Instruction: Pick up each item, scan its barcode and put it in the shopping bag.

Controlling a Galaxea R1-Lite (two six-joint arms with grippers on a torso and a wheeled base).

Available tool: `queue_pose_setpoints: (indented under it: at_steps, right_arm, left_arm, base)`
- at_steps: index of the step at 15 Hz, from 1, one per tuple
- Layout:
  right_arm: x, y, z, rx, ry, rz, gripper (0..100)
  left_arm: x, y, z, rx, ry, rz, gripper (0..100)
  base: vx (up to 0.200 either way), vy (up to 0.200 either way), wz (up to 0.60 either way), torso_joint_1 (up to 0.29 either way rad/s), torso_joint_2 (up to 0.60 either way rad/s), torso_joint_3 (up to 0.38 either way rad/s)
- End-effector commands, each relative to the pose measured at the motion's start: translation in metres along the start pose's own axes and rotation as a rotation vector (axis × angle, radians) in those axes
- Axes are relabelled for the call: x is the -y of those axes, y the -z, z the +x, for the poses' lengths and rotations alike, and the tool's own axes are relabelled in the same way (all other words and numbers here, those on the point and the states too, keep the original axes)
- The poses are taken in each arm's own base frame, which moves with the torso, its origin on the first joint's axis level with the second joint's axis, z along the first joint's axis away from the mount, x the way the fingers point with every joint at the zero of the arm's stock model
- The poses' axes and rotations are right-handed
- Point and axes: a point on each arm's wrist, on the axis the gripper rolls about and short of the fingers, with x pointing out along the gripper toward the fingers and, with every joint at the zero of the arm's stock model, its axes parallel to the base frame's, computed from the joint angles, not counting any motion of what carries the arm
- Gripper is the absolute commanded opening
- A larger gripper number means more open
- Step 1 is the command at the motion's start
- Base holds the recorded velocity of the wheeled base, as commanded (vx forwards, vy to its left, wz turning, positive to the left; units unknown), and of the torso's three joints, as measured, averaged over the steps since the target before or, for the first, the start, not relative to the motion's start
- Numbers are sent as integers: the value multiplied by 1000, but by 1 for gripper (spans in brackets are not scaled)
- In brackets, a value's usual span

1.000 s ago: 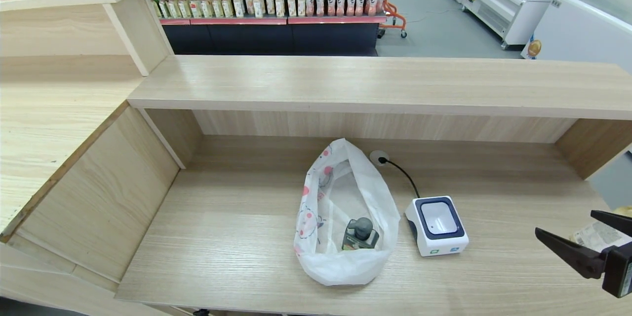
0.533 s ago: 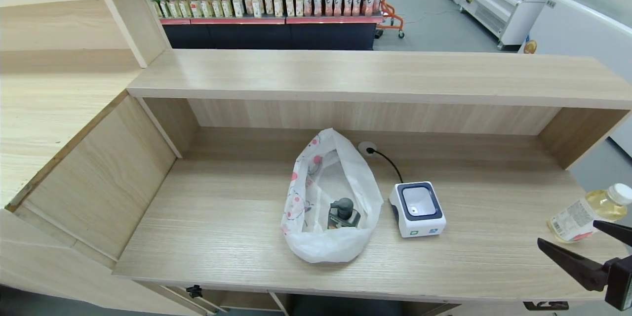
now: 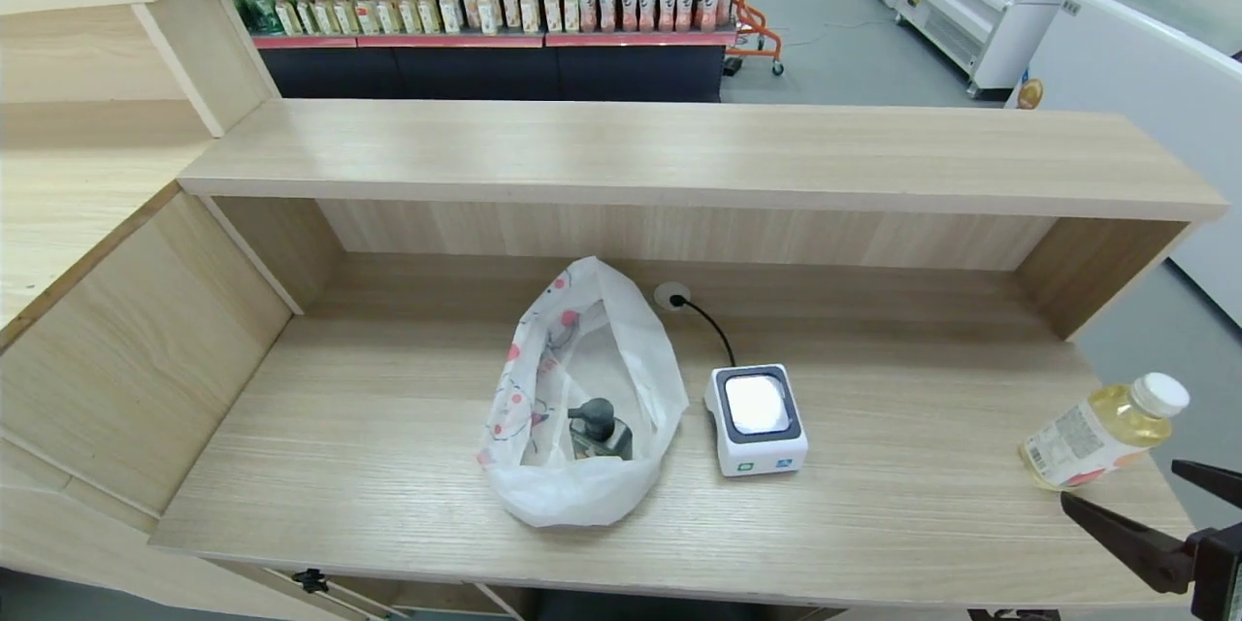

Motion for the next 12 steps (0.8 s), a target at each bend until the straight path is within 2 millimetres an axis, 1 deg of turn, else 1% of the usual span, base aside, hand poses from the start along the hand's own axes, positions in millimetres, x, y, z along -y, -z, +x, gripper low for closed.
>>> queue_pose_setpoints:
  at_steps: [1,5,9,12]
  right_arm:
    - [0,1,0,-8,-3,1,100]
    - [0,4,1,-25,-6,5,100]
    - [-3,18,-1,-60,-8,10,100]
    - [-5,24,-5,-65,-16,10,100]
  left_arm:
    - [0,0,0,1,0,0,100]
    - [0,0,0,1,-2,0,100]
    - [0,0,0,1,-3,0,100]
    - [0,0,0,1,-2,0,100]
  base:
    - [0,-200,0,-7,-2,-7]
    - [0,-200,0,2,5,0]
    - [0,-200,0,5,1,4]
    - [0,-200,0,2,4,1]
